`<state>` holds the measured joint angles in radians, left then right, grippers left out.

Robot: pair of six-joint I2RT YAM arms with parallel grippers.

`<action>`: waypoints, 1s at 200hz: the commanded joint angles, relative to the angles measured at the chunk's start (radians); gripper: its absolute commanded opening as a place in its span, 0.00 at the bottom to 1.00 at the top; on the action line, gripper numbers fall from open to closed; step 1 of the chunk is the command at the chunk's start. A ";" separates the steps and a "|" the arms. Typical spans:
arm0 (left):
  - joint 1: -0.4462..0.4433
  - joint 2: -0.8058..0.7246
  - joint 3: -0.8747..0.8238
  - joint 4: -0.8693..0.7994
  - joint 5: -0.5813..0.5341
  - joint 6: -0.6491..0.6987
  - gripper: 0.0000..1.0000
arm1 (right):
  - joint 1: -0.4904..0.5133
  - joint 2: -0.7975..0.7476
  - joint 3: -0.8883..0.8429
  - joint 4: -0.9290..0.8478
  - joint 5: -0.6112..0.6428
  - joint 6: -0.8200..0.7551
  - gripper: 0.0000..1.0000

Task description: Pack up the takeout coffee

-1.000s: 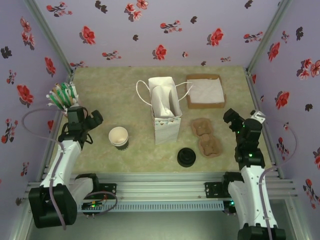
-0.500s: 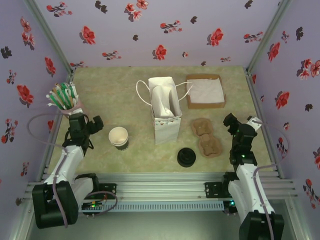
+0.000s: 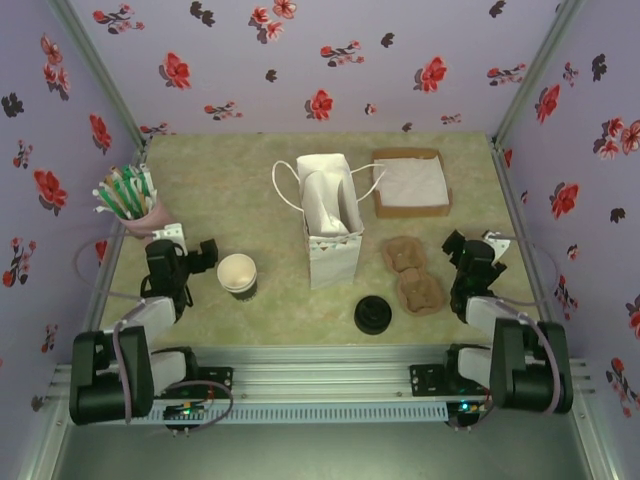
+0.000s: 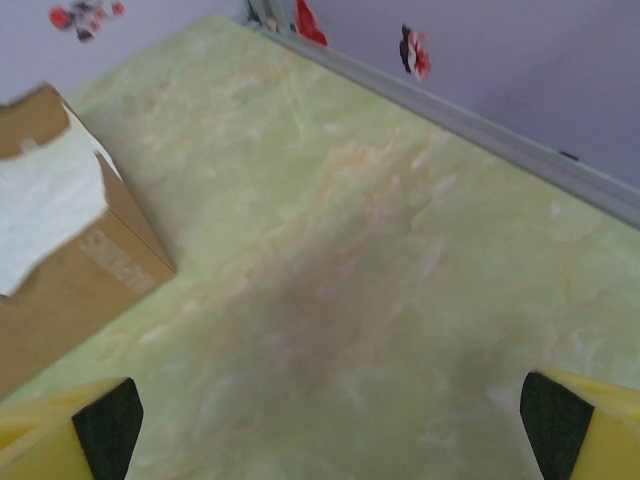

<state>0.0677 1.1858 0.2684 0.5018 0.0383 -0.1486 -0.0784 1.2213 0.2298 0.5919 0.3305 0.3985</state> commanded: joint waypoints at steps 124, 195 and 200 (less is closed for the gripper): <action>0.007 0.354 -0.049 0.679 0.024 0.092 0.99 | 0.166 0.306 -0.002 0.539 -0.058 -0.361 0.99; -0.028 0.352 0.127 0.369 -0.050 0.110 0.99 | 0.113 0.321 0.152 0.269 0.010 -0.267 0.99; -0.029 0.352 0.127 0.369 -0.051 0.110 0.99 | 0.106 0.320 0.151 0.269 0.010 -0.264 0.99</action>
<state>0.0597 1.5326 0.3519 0.9634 0.0391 -0.0814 0.0704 1.5394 0.3477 0.9417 0.3069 0.0750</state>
